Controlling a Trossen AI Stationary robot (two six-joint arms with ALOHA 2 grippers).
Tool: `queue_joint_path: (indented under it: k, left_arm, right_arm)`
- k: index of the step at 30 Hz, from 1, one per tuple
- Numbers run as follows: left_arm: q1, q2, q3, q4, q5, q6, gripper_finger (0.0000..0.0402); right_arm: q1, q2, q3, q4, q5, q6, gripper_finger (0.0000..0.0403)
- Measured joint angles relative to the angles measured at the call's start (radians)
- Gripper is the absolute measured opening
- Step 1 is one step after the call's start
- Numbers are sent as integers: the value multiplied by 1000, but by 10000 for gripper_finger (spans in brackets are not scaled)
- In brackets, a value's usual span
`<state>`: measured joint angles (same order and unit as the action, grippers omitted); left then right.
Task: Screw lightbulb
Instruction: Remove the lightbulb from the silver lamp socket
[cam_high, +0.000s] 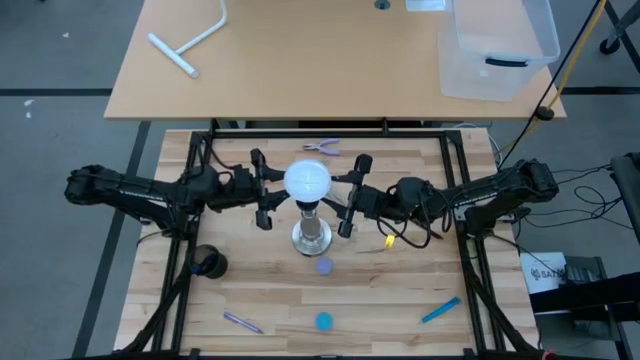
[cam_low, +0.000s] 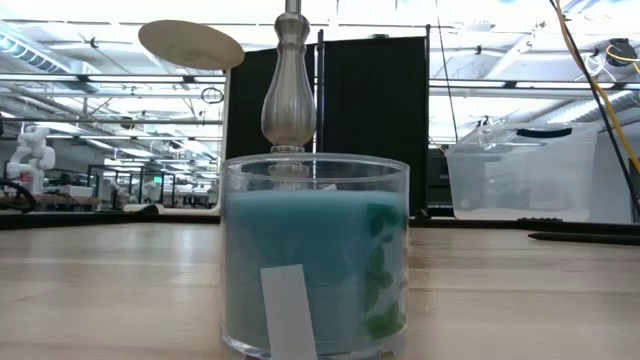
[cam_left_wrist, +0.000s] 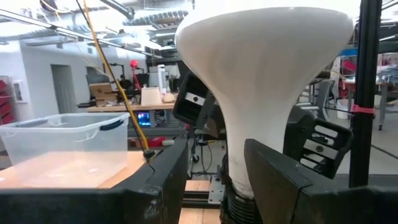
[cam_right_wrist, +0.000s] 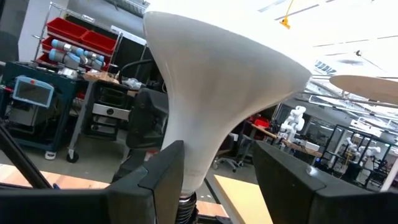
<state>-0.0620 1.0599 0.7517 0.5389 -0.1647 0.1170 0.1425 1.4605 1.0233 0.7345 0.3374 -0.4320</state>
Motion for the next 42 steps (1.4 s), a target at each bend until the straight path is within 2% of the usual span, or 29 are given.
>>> queue_joint_path:
  k: [10, 27, 42]
  left_arm:
    - [0, 34, 1, 15, 0, -14, 162]
    - [-74, 35, 1, 11, -1, -5, 162]
    - [-147, 48, 0, -12, -61, 29, 163]
  right_arm:
    - [-7, -1, 0, -1, -4, 1, 185]
    - [-11, -3, 0, -19, 28, 0, 185]
    - [-19, 0, 0, -36, 31, -2, 185]
